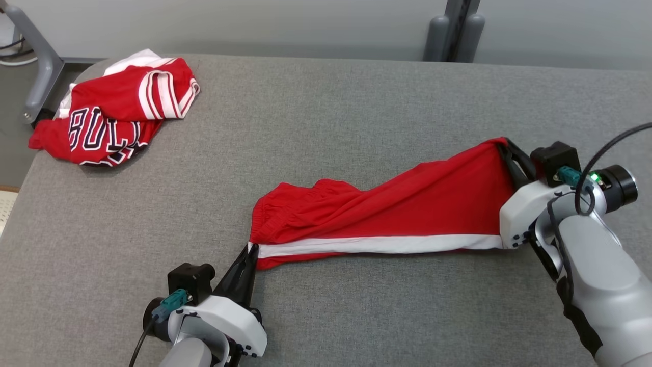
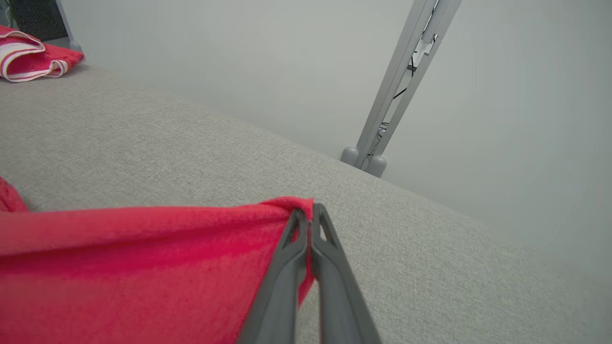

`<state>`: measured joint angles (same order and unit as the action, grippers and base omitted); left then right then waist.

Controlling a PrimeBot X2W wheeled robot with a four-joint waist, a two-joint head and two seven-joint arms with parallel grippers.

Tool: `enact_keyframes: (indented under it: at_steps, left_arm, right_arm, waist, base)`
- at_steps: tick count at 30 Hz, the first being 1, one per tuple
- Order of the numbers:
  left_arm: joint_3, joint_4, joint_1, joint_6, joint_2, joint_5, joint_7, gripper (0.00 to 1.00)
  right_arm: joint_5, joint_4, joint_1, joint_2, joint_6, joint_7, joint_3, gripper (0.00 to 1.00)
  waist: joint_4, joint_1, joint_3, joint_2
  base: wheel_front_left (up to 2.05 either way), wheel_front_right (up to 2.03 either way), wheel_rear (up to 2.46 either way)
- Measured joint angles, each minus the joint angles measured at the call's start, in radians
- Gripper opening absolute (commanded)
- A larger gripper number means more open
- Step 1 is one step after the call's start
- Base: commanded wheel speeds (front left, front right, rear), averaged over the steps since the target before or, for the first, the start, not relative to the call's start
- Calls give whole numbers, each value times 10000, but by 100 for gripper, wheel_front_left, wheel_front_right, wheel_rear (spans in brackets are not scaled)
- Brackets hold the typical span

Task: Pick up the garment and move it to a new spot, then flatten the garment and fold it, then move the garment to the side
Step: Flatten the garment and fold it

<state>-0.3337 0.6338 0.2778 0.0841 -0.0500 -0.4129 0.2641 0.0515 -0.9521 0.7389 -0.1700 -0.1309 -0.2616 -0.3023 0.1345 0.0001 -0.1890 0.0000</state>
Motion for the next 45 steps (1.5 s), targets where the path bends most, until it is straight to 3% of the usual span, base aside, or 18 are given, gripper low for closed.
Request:
enact_keyframes:
  at_steps: [1, 2, 3, 10, 22, 33, 34, 40, 42, 45]
  left_arm:
    - [-17, -56, 1, 12, 0, 17, 2, 0]
    - [-44, -98, 1, 33, 0, 46, 0, 0]
    - [-61, -136, 1, 42, 6, 63, 0, 0]
    - [-102, -422, -38, 132, 13, 73, 0, 0]
    - [437, -731, -294, 130, 13, 263, 0, 0]
    - [614, -635, -369, 194, 15, 451, 0, 0]
    - [617, -627, -369, 203, 15, 451, 0, 0]
    - [648, -591, -369, 215, 15, 479, 0, 0]
    - [662, -577, -369, 215, 15, 479, 0, 0]
    - [708, -569, -369, 217, 13, 479, 0, 0]
  right_arm:
    - [29, -121, 110, 17, 0, 0, -23, 42]
    - [67, -190, 181, 48, 0, 0, -40, 67]
    - [155, -190, 209, 86, 0, 0, -40, 100]
    - [761, 410, -360, -157, 0, 0, 127, 100]
    - [1030, 4119, -4060, -393, 0, 0, 387, 100]
    - [65, 4096, -4713, -307, 0, 0, -347, 100]
    - [38, 4057, -4704, -299, 0, 0, -378, 98]
    - [2, 3854, -4692, -288, 0, 0, -464, 67]
    - [4, 3839, -4662, -278, 0, 0, -504, 49]
    - [4, 3649, -4650, -259, 0, 0, -604, 38]
  waist:
    - [20, -1, -48, 0]
    - [31, -1, -83, 0]
    - [26, 0, -105, 0]
    - [-223, 0, -86, 0]
    - [-805, 0, 50, 0]
    - [-712, 0, 54, 0]
    - [-683, 0, 49, 0]
    - [-582, 0, 22, 0]
    - [-578, -1, 21, 0]
    - [-594, -1, 20, 0]
  base:
    - [0, 0, 0]
    - [0, 0, 0]
    - [0, 0, 0]
    - [0, 0, 0]
    - [0, 0, 0]
    - [0, 0, 0]
    - [0, 0, 0]
    - [0, 0, 0]
    - [0, 0, 0]
    - [0, 0, 0]
